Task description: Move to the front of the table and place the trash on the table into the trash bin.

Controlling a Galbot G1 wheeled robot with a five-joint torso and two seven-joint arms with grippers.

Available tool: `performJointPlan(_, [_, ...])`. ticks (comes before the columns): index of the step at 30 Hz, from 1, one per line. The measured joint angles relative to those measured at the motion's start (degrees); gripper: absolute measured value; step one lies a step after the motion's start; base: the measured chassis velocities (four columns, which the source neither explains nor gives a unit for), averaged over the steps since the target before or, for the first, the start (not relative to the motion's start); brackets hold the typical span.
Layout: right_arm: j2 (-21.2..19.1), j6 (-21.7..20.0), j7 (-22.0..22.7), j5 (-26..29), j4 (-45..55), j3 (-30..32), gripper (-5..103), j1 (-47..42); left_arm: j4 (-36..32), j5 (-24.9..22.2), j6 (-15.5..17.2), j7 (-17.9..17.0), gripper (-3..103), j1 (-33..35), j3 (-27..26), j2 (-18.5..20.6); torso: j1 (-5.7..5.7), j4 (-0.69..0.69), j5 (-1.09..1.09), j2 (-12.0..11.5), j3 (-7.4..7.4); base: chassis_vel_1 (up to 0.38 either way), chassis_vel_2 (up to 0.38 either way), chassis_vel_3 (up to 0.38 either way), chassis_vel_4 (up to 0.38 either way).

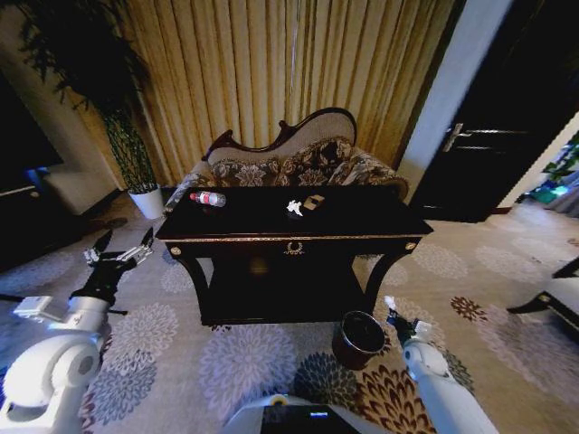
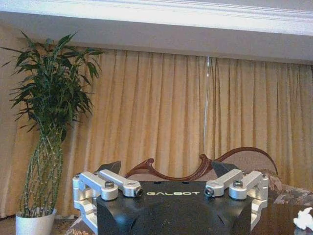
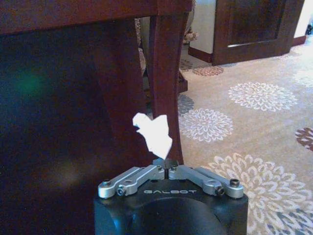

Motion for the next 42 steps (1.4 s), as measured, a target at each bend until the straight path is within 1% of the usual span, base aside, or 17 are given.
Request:
performJointPlan(4, [0.18,0.00,0.00,-0.84,0.44,0.03,0,-0.19,0.11,0.01,-0.03,0.04,100,-0.12,0.03,0.00,0.00,-0.01,0.00,0.00,0.00,0.000,0.000,0.000,0.000])
performJointPlan(5, [0.32,0.00,0.01,-1.13,0.55,0.04,5,-0.27,0.19,0.01,-0.04,0.05,100,-0.14,0.02,-0.01,0.00,0.00,0.00,0.00,0.00,0.000,0.000,0.000,0.000])
performJointPlan(7, [0.41,0.00,0.02,-1.34,0.60,0.07,5,-0.32,0.23,0.01,-0.04,0.06,100,-0.15,0.02,-0.01,0.00,0.00,0.00,0.00,0.00,0.000,0.000,0.000,0.000])
performJointPlan(9, [0.69,0.00,0.07,-2.23,0.92,0.23,17,-0.61,0.44,0.01,-0.04,0.10,100,-0.16,0.02,-0.04,0.00,-0.01,0.01,0.00,0.00,0.000,0.000,0.000,0.000])
performJointPlan(10, [0.69,0.00,0.07,-2.23,0.92,0.23,17,-0.61,0.44,0.01,-0.04,0.10,100,-0.16,0.02,-0.04,0.00,-0.01,0.01,0.00,0.00,0.000,0.000,0.000,0.000])
performJointPlan(16, [1.14,-0.33,0.13,-2.95,1.74,0.48,45,-1.11,1.03,0.00,-0.13,0.24,100,-0.74,0.01,0.44,0.00,-0.01,0.00,0.00,0.00,0.000,0.000,0.000,0.000])
performJointPlan(18, [1.18,-0.39,0.13,-2.98,1.77,0.50,45,-1.16,1.05,-0.02,-0.13,0.24,100,-0.80,0.00,0.50,0.00,-0.01,0.00,0.00,0.00,0.000,0.000,0.000,0.000])
performJointPlan(19, [1.27,-0.62,0.13,-3.01,1.99,0.57,50,-1.25,1.11,-0.17,-0.14,0.25,100,-0.89,-0.10,0.62,0.00,-0.01,0.01,0.00,0.00,0.000,0.000,0.000,0.000])
performJointPlan(20, [1.27,-0.62,0.13,-3.01,1.99,0.57,50,-1.25,1.11,-0.17,-0.14,0.25,100,-0.89,-0.10,0.62,0.00,-0.01,0.01,0.00,0.00,0.000,0.000,0.000,0.000])
performJointPlan(23, [1.39,-1.53,0.14,-2.99,2.85,0.74,67,-1.31,1.38,-0.42,-0.19,0.34,100,-0.93,-0.28,0.71,0.00,-0.01,0.01,0.00,0.00,0.000,0.000,0.000,0.000])
performJointPlan(24, [1.39,-1.53,0.14,-2.99,2.85,0.74,67,-1.31,1.38,-0.42,-0.19,0.34,100,-0.93,-0.28,0.71,0.00,-0.01,0.01,0.00,0.00,0.000,0.000,0.000,0.000])
performJointPlan(27, [1.41,-2.38,0.17,-2.80,3.97,0.80,83,-1.39,1.60,-0.45,-0.34,0.60,100,-0.84,-0.32,0.64,0.00,0.00,0.00,0.00,0.00,0.000,0.000,0.000,0.000])
performJointPlan(28, [1.41,-2.38,0.17,-2.80,3.97,0.80,83,-1.39,1.60,-0.45,-0.34,0.60,100,-0.84,-0.32,0.64,0.00,0.00,0.00,0.00,0.00,0.000,0.000,0.000,0.000])
performJointPlan(30, [1.40,-3.30,0.03,-2.63,4.60,0.92,94,-1.58,1.60,-0.45,-0.35,0.68,100,-0.87,-0.32,0.55,0.00,0.00,0.00,0.00,0.00,0.000,0.000,0.000,0.000])
performJointPlan(32, [1.40,-3.48,-0.07,-2.61,4.77,0.96,94,-1.66,1.60,-0.45,-0.35,0.69,100,-0.89,-0.32,0.55,0.00,-0.01,0.00,0.00,0.00,0.000,0.000,0.000,0.000])
performJointPlan(33, [1.46,-3.58,-0.20,-2.60,4.88,1.02,99,-1.75,1.59,-0.46,-0.35,0.69,100,-0.88,-0.32,0.55,0.00,-0.01,0.00,0.00,0.00,0.000,0.000,0.000,0.000])
performJointPlan(42, [1.71,-3.64,-0.33,-2.58,5.19,1.24,100,-2.04,1.56,-0.51,-0.35,0.70,100,-0.68,-0.50,0.44,0.00,-0.01,0.01,0.00,0.00,0.000,0.000,0.000,0.000])
